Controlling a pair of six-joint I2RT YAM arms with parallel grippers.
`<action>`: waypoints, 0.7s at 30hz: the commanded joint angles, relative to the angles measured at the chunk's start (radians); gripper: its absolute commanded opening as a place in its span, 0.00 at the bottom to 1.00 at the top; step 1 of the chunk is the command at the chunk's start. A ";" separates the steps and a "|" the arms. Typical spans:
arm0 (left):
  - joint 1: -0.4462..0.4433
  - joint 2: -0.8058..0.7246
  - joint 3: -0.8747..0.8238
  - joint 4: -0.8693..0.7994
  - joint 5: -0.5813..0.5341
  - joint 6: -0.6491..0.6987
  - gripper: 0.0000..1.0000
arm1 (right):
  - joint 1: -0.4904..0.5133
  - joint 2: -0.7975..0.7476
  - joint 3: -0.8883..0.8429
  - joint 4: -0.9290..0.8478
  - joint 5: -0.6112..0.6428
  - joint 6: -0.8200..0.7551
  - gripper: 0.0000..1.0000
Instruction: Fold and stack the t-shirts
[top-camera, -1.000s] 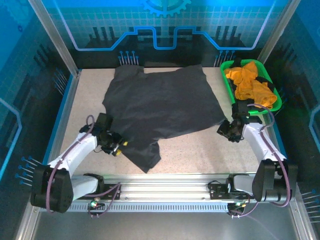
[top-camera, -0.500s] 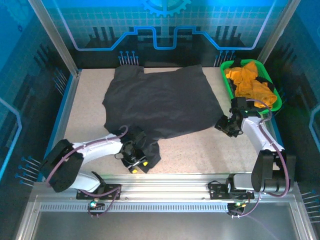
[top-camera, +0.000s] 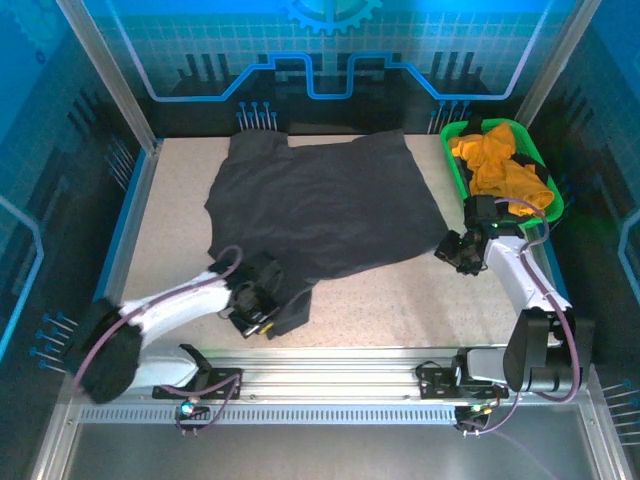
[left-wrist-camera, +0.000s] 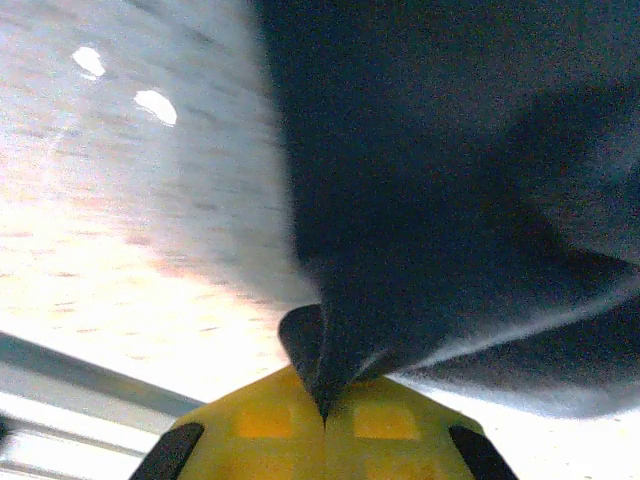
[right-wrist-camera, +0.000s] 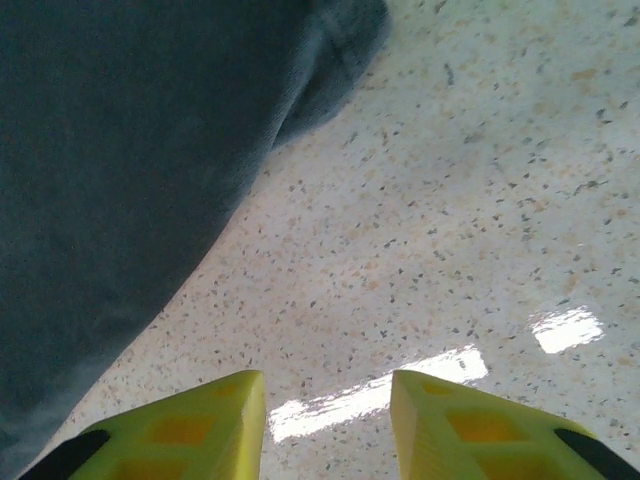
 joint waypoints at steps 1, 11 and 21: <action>0.113 -0.192 -0.065 -0.204 -0.054 0.054 0.00 | -0.010 0.017 -0.015 0.027 0.040 0.059 0.40; 0.367 -0.338 -0.021 -0.378 -0.106 0.164 0.00 | -0.005 0.146 -0.015 0.075 -0.026 0.092 0.41; 0.381 -0.223 0.070 -0.271 -0.123 0.130 0.00 | -0.006 0.089 -0.169 0.087 -0.083 0.189 0.32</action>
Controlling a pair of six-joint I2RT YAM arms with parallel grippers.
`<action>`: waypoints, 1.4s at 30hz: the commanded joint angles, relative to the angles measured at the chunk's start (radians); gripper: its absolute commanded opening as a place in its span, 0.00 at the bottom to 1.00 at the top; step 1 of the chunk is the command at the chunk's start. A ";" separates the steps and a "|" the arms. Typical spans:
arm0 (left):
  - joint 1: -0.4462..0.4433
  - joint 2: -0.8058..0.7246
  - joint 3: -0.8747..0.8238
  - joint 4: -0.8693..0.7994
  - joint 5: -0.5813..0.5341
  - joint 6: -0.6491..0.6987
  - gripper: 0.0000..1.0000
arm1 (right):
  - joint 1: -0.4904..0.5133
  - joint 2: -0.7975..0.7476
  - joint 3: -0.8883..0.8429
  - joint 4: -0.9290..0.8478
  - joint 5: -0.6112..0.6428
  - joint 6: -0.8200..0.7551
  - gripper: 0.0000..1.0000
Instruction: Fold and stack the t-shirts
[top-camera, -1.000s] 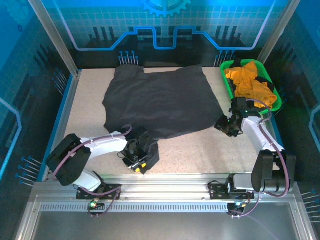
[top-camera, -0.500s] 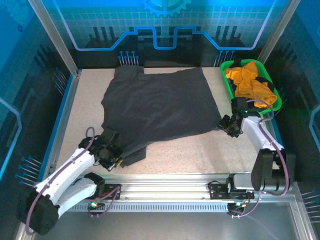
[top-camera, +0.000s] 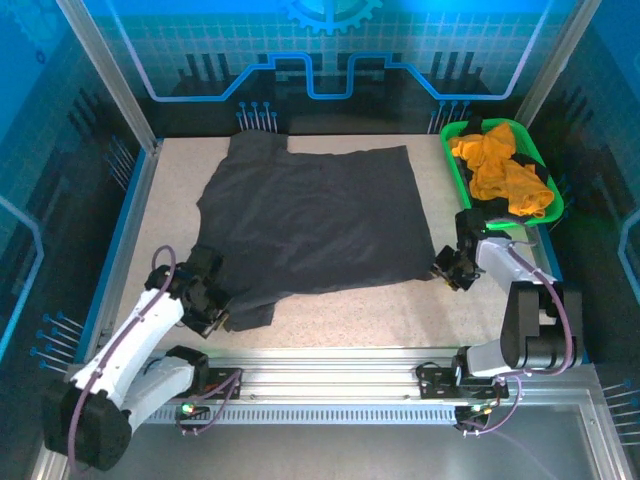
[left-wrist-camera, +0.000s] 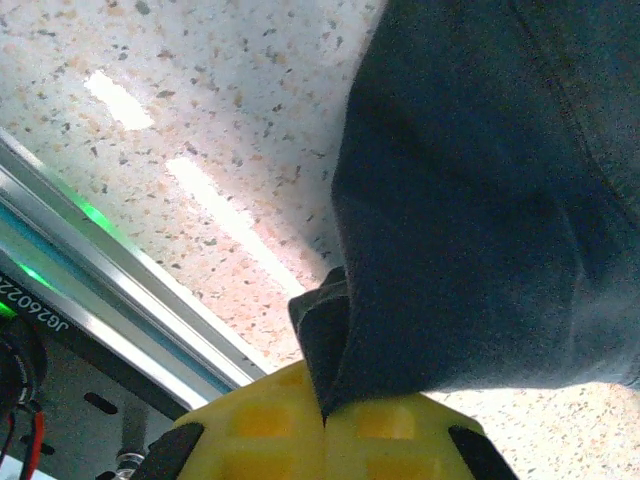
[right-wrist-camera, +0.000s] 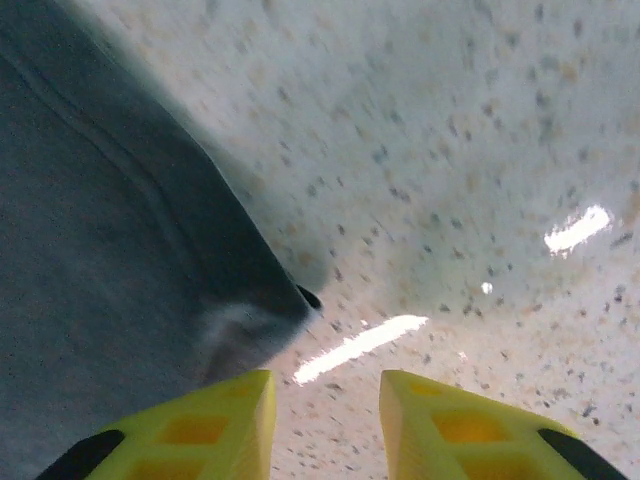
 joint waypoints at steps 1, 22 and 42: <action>0.013 0.025 0.042 0.009 -0.027 0.012 0.00 | -0.006 -0.025 -0.043 0.016 -0.032 0.057 0.32; 0.174 0.055 0.142 -0.003 -0.013 0.129 0.00 | -0.007 0.097 0.093 0.056 -0.008 -0.029 0.14; 0.184 0.001 0.161 -0.075 -0.049 0.105 0.00 | 0.037 0.026 0.022 0.049 -0.076 0.193 0.43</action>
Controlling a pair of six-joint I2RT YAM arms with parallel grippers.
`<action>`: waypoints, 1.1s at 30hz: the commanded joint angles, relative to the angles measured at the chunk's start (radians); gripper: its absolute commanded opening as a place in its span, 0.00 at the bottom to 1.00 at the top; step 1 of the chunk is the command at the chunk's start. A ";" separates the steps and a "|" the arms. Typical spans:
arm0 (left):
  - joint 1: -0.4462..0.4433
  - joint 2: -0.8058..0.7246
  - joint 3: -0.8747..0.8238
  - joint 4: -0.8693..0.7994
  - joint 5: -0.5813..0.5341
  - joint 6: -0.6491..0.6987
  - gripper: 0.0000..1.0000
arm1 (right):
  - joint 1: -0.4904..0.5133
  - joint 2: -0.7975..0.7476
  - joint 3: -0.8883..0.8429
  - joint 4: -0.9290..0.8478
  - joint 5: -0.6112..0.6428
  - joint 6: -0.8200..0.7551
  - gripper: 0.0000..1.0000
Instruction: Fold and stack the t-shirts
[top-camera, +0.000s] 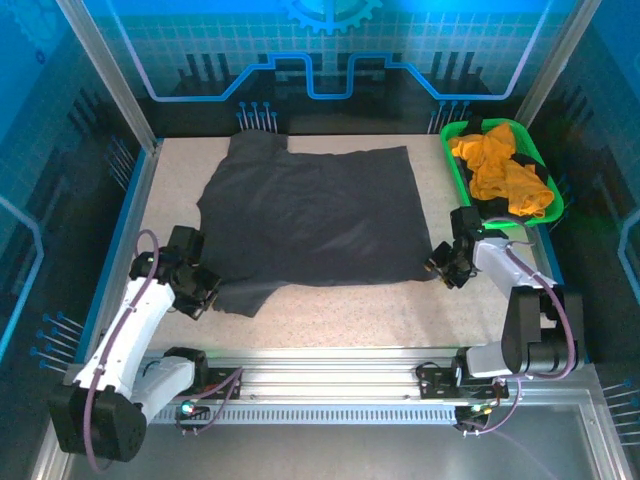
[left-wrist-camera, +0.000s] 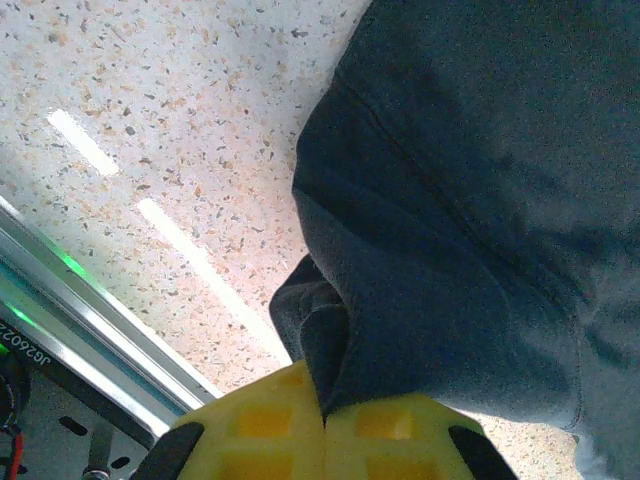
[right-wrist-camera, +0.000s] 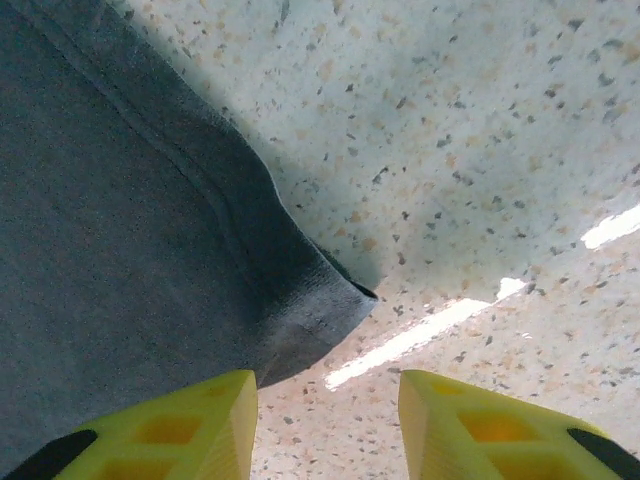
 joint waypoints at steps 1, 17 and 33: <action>0.016 -0.020 0.025 -0.050 -0.035 -0.001 0.00 | -0.008 0.046 -0.007 0.034 -0.060 0.090 0.43; 0.023 -0.042 0.036 -0.074 -0.039 -0.004 0.00 | 0.005 0.146 0.023 0.058 -0.029 0.154 0.03; 0.025 -0.180 -0.007 -0.142 -0.009 -0.094 0.00 | 0.161 -0.227 -0.080 -0.227 0.114 0.070 0.00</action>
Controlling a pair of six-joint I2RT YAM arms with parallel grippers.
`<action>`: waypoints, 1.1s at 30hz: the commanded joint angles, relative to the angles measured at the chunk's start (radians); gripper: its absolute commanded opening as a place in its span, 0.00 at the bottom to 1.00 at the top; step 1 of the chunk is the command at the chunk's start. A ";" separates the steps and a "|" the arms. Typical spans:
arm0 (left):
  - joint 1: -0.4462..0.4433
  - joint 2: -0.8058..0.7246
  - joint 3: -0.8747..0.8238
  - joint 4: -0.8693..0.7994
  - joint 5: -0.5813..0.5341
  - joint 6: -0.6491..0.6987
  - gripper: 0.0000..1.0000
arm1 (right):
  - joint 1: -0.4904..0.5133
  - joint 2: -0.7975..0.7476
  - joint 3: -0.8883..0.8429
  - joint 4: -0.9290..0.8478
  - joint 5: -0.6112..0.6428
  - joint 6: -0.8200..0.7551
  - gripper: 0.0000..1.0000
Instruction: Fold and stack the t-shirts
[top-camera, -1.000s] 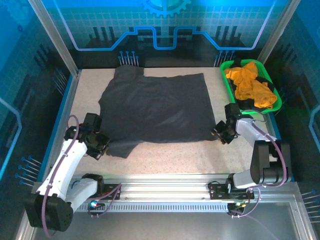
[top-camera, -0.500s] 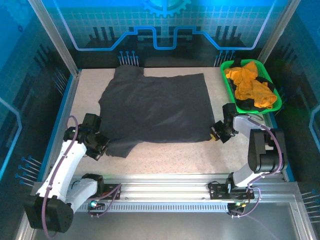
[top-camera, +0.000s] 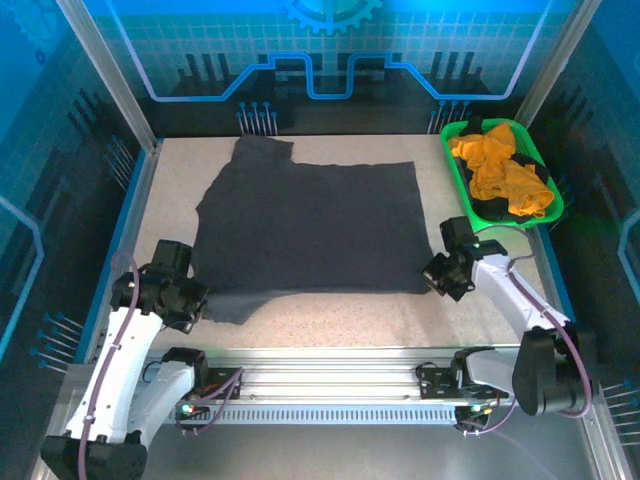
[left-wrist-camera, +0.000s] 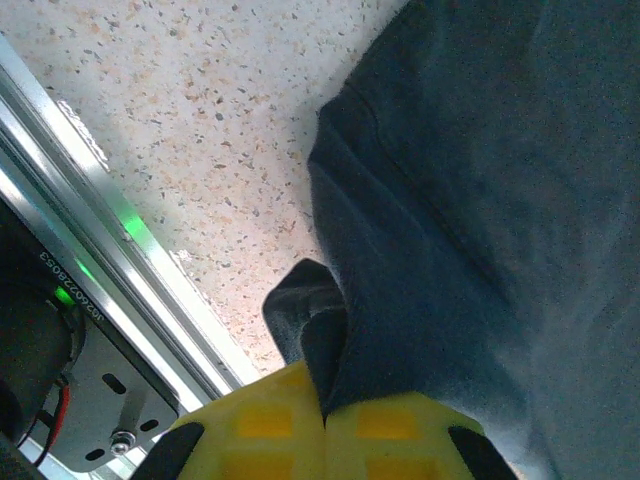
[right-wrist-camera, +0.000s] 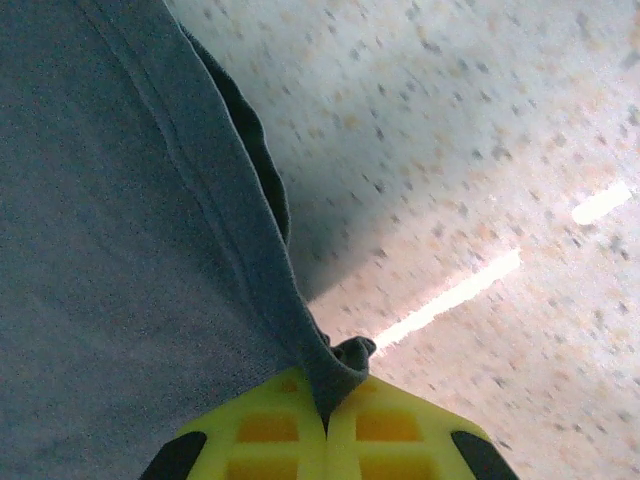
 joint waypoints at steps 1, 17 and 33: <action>0.013 0.013 -0.041 0.026 0.050 0.021 0.00 | 0.024 -0.008 -0.021 -0.050 0.021 -0.031 0.00; 0.024 0.421 0.285 0.306 -0.036 0.255 0.00 | -0.018 0.250 0.325 -0.082 0.033 -0.118 0.00; 0.084 0.760 0.468 0.448 -0.027 0.405 0.00 | -0.045 0.594 0.598 -0.101 0.032 -0.153 0.00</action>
